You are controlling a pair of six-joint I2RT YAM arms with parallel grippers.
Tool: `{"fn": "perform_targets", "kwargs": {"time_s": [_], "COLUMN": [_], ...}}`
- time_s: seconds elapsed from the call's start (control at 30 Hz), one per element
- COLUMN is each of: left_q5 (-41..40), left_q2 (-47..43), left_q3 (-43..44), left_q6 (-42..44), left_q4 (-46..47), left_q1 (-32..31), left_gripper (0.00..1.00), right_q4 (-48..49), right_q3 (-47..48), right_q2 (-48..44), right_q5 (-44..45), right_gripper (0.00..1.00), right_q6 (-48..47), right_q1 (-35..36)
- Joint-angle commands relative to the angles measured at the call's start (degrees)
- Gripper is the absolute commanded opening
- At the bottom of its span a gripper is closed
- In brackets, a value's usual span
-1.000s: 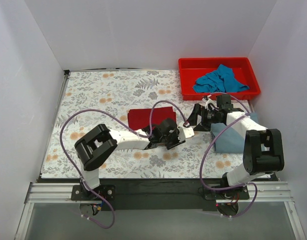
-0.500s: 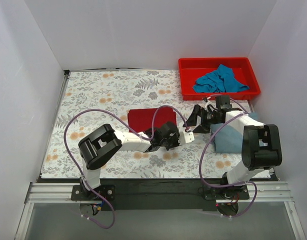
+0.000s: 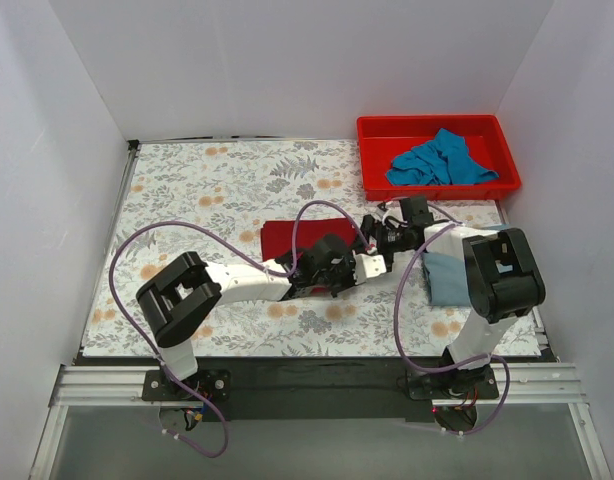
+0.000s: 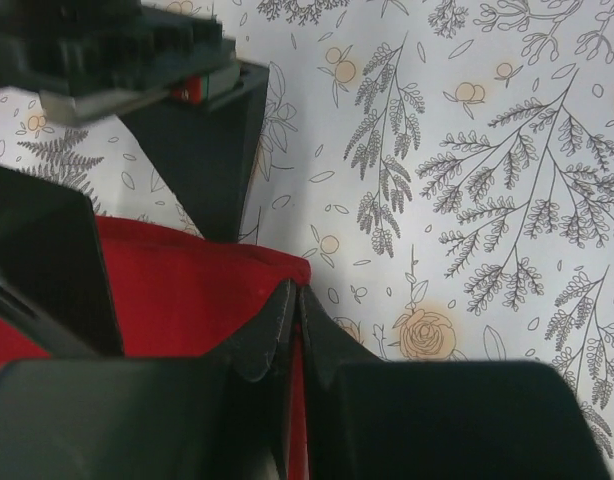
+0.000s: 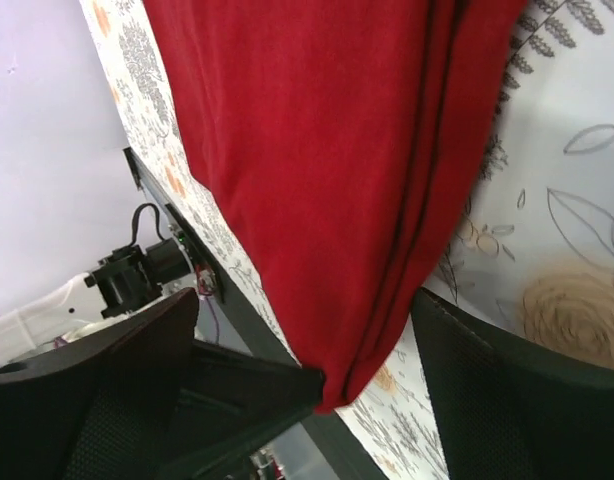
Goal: Fold and stack the t-shirts
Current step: Fold the tshirt, then neatly place the folded tshirt to the corner
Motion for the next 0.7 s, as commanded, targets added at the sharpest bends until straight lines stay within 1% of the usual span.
{"fn": "perform_targets", "kwargs": {"time_s": [0.0, 0.07, 0.17, 0.27, 0.37, 0.47, 0.53, 0.57, 0.6, 0.63, 0.67], "left_q5": [3.51, 3.61, 4.14, 4.66, 5.89, 6.86, 7.12, 7.30, 7.21, 6.95, 6.60], "left_q2": [-4.46, -5.42, -6.48, -7.45, -7.98, -8.33, -8.07, -7.98, -7.89, -7.63, -7.80], "left_q3": [0.16, -0.01, -0.62, -1.15, -1.24, -1.16, -0.98, -0.89, -0.46, -0.10, 0.59], "left_q6": [-1.40, -1.49, -1.49, -2.37, -3.07, -3.34, -3.42, -3.42, -3.34, -3.42, -3.95], "left_q4": [0.11, 0.11, 0.11, 0.02, 0.02, -0.07, 0.02, -0.24, -0.51, -1.47, -2.43], "left_q1": [0.76, 0.85, 1.02, 1.11, 1.11, 1.20, 1.11, 1.11, 1.20, 1.20, 1.11], "left_gripper": [0.00, 0.00, 0.00, 0.00, 0.00, 0.00, 0.00, 0.00, 0.00, 0.00, 0.00], "right_q4": [6.97, 7.07, 6.98, 6.98, 7.07, 6.98, 6.98, 7.07, 6.98, 6.81, 6.20], "right_q3": [-0.82, 0.85, 2.52, 2.96, 3.66, 5.94, 7.61, 8.31, 9.37, 9.55, 9.73], "right_q2": [3.99, 6.89, 9.35, 10.85, 12.43, 14.80, 16.39, 17.88, 18.24, 18.42, 17.55], "right_q5": [-2.00, -3.41, -5.08, -5.17, -4.47, -2.89, -3.41, -4.20, -4.99, -5.61, -5.53], "right_gripper": [0.90, 0.87, 0.85, 0.84, 0.82, 0.75, 0.63, 0.54, 0.31, 0.20, 0.04], "right_q6": [7.93, 8.90, 10.04, 10.83, 10.49, 10.05, 9.96, 9.78, 9.26, 8.91, 7.86], "right_q1": [1.55, 2.52, 3.14, 3.31, 3.40, 3.75, 4.10, 4.37, 4.46, 4.46, 4.37]}}
